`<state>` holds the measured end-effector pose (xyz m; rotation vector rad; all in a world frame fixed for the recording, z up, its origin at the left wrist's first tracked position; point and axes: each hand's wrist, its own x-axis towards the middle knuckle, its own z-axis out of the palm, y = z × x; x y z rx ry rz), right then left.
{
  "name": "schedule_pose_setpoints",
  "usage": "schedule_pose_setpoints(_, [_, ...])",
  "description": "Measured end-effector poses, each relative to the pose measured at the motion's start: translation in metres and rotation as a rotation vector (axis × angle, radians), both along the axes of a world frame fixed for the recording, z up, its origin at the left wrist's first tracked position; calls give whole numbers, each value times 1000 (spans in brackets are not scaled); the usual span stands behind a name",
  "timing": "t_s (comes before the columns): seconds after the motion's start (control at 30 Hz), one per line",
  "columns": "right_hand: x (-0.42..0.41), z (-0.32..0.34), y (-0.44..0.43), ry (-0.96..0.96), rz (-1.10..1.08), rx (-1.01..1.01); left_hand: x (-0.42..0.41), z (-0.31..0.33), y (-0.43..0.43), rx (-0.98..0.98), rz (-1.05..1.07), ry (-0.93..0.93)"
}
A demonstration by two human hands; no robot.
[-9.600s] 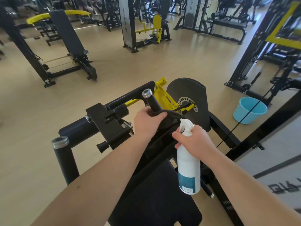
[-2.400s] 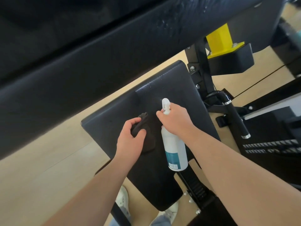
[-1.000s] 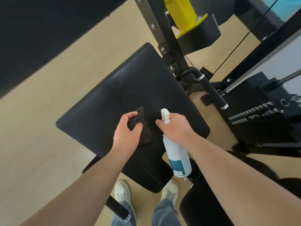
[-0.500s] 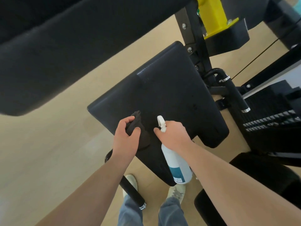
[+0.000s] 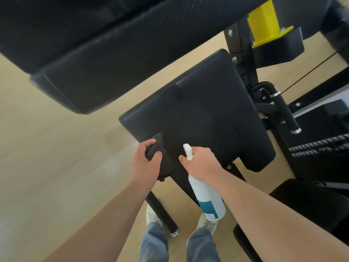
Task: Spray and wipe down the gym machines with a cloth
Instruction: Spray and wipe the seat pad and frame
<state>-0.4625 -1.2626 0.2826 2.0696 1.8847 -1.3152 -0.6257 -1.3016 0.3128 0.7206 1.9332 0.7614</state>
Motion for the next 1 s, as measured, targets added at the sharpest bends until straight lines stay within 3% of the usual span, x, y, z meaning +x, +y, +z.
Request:
schedule_pose_setpoints(0.27, [-24,-3,-18,79,123,-31,-13,4,-2,30,57,8])
schedule_pose_setpoints(0.5, [-30,0,1,165,-63,17,-20,6,-1,79,13,71])
schedule_pose_setpoints(0.63, [-28,4,19,218,-83,99,-22,14,10,154,-143,17])
schedule_pose_setpoints(0.73, [-23,-3,27,150,-166,173,-25,8,22,137,-298,263])
schedule_pose_setpoints(0.83, [-19,-3,28,94,-177,230,-30,4,30,5,-279,489])
schedule_pose_setpoints(1.0, [-19,0,25,89,-104,257,-32,-10,18,270,-532,647])
